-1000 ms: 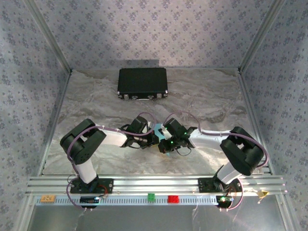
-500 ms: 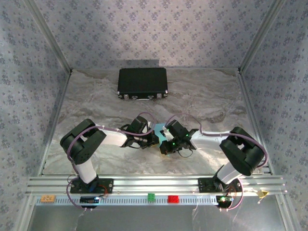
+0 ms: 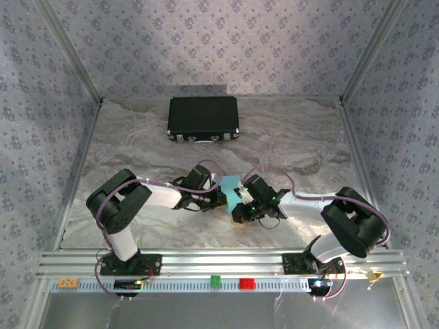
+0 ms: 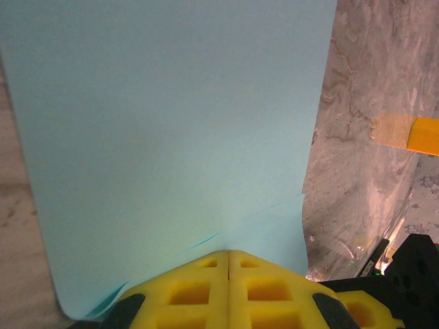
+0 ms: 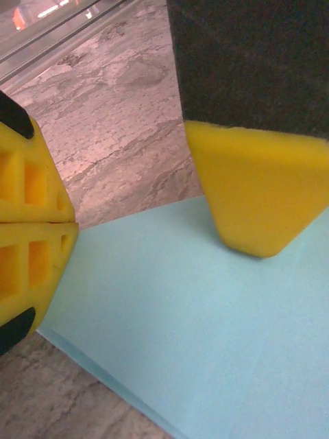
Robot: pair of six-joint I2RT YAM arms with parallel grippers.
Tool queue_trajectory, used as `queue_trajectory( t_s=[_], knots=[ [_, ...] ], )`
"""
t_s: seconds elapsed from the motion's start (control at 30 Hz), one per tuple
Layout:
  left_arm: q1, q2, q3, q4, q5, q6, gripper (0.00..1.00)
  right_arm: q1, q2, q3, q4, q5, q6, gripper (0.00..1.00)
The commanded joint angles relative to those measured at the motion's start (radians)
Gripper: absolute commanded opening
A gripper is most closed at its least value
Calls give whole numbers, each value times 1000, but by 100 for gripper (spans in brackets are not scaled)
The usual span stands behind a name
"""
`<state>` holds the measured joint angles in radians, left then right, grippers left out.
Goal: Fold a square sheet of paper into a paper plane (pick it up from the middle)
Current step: Third fold the triangle at the center of the table.
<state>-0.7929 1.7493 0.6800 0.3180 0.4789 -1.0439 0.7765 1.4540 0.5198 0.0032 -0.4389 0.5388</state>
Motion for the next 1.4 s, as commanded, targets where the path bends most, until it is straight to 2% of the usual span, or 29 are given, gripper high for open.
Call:
queue_trajectory(
  t_s=[0.0,0.5,0.67,0.87,1.17,1.37],
  knots=[
    [0,35,-2,-61,-45,21,0,-5,-23,-52,-27,-10,37,7],
    [3,41,-4,-52,-43,21,0,-16,-145,-158,-30,26,82,7],
    [1,36,-7,-51,-42,22,0,-17,-188,-149,-67,41,81,8],
    [1,24,-7,-55,-43,28,0,-16,-261,-70,-110,2,76,7],
    [0,30,-2,-50,-40,28,0,-18,-84,80,-87,2,49,7],
    [0,29,-1,-47,-40,29,0,-28,5,79,-91,16,57,6]
  ],
)
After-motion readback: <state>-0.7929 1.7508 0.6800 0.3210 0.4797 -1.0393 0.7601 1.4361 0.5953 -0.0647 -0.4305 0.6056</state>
